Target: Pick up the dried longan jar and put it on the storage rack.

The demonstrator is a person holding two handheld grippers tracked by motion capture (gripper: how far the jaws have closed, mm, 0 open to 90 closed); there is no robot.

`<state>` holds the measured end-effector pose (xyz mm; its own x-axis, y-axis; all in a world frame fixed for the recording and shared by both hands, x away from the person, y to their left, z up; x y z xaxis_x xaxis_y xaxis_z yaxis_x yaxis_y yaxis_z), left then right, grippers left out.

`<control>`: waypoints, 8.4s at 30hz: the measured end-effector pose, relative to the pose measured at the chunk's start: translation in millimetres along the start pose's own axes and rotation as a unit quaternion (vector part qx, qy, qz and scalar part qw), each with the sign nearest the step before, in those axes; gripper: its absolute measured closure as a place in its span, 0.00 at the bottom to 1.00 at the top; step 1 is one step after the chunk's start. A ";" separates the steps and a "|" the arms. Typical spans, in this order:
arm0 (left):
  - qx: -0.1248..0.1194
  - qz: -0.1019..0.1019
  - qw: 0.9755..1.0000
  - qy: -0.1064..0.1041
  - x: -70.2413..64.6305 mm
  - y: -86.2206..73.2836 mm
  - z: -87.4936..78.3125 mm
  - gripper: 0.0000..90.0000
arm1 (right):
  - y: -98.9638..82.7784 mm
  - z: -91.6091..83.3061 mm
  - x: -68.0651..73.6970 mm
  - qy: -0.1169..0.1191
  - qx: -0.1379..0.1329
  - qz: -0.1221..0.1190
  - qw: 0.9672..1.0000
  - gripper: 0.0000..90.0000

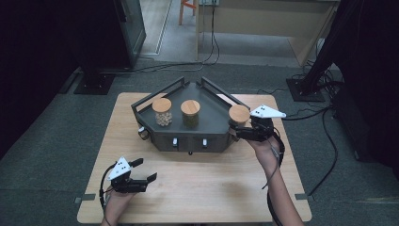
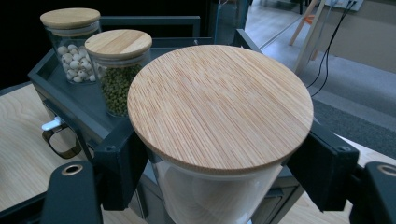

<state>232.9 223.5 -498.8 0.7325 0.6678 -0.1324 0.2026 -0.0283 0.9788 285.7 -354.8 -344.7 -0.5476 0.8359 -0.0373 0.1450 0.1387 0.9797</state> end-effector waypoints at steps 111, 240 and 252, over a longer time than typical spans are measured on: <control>-0.010 -0.003 1.000 -0.001 1.6 0.0 -3.7 0.13 | -8.5 90.8 1.3 0.009 0.033 0.013 0.999 0.24; -0.003 0.000 1.000 -0.001 0.1 -1.0 0.2 0.13 | -79.3 -1.7 7.5 0.053 -0.017 0.040 0.998 0.17; -0.003 0.002 1.000 -0.002 -0.1 -1.0 0.5 0.13 | -91.6 -7.6 11.2 0.055 -0.020 0.044 0.997 0.17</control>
<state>232.9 223.1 -499.8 0.7353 0.6652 -0.1296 0.1964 -0.0262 0.9802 260.0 -362.1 -433.4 -0.6217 0.7802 0.0685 0.1648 0.0448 0.9853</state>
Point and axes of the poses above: each handheld gripper's, and its own axes: z roughly forward along the jaws, y roughly out of its top, x roughly to its left, the point moved 4 cm from there along z, roughly forward along the jaws, and after that the axes turned 12 degrees about -x, right-handed, at the moved point
